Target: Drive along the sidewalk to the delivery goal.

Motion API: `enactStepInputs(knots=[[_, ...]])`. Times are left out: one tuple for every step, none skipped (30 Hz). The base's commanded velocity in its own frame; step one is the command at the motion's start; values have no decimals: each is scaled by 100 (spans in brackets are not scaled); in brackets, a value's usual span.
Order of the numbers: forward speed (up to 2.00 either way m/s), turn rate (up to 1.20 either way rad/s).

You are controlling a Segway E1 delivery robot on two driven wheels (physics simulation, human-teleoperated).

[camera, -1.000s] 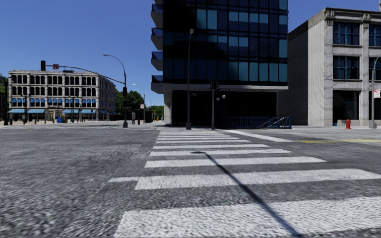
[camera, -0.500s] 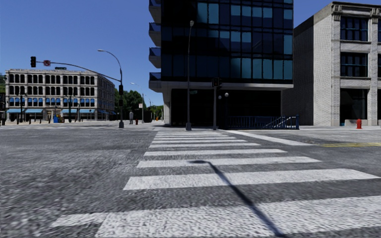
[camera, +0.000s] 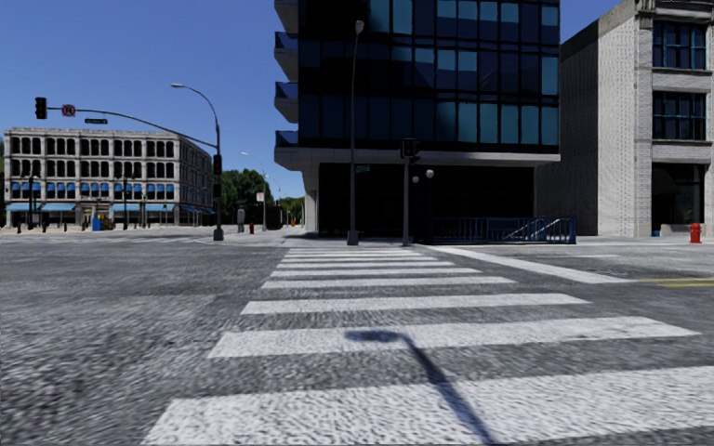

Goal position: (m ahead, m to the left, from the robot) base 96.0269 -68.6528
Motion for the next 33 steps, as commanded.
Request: enactStepInputs(knots=[[200,0],[200,0],[200,0],[200,0],[200,0],[200,0],[200,0],[200,0],[200,0],[200,0],[200,0],[200,-5],[200,-5],[200,-13],[200,-18],[200,-19],[200,-20],[200,-20],[200,-20],[200,-20],[200,-20],[200,-20],[200,-18],[200,-5],[200,0],[200,0],[200,0],[200,0],[200,0],[200,0],[200,0],[200,0],[200,0]])
